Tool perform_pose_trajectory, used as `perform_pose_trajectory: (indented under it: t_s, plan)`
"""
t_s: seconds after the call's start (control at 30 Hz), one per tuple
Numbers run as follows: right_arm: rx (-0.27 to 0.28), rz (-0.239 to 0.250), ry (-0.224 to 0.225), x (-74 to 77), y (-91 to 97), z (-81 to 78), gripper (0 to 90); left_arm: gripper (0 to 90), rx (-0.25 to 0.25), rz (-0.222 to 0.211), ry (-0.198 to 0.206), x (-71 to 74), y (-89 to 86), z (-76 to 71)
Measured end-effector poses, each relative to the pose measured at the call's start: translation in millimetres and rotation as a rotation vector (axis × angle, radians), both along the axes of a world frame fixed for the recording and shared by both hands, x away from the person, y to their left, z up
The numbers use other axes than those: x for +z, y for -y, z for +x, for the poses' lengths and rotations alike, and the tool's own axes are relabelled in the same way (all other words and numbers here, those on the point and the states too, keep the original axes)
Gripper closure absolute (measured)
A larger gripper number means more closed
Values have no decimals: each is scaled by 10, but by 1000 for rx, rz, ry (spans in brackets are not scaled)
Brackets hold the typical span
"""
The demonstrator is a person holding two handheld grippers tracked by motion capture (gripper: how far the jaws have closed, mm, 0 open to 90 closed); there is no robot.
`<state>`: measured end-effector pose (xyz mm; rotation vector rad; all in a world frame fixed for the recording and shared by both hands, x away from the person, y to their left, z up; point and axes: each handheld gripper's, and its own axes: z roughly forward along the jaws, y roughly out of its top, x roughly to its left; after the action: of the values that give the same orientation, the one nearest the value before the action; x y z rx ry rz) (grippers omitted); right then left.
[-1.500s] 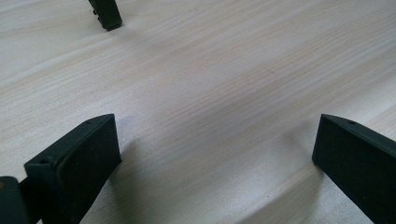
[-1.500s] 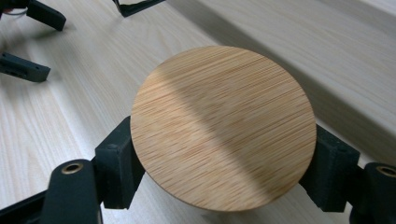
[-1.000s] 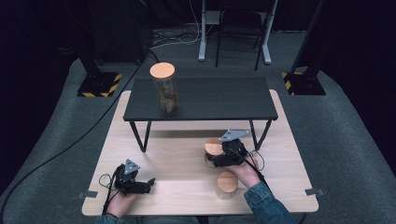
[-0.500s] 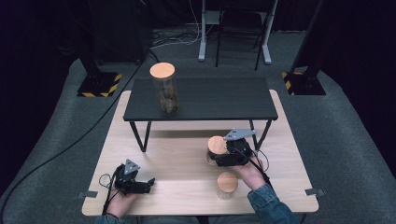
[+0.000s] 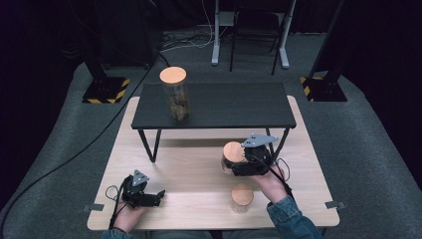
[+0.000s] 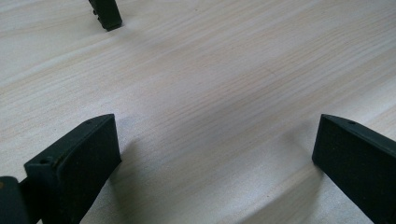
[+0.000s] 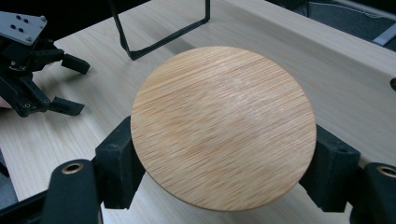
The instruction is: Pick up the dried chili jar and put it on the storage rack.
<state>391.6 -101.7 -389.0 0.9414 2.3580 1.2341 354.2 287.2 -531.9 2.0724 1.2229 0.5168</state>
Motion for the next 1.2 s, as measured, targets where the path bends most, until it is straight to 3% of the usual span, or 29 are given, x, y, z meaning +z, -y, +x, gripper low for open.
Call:
perform_pose_trajectory:
  t_s: [1.2]
  plan:
    - [-26, -1, 25, 489, 10, -34, 249, 5, 0, 0, 0, 0, 0, 0]
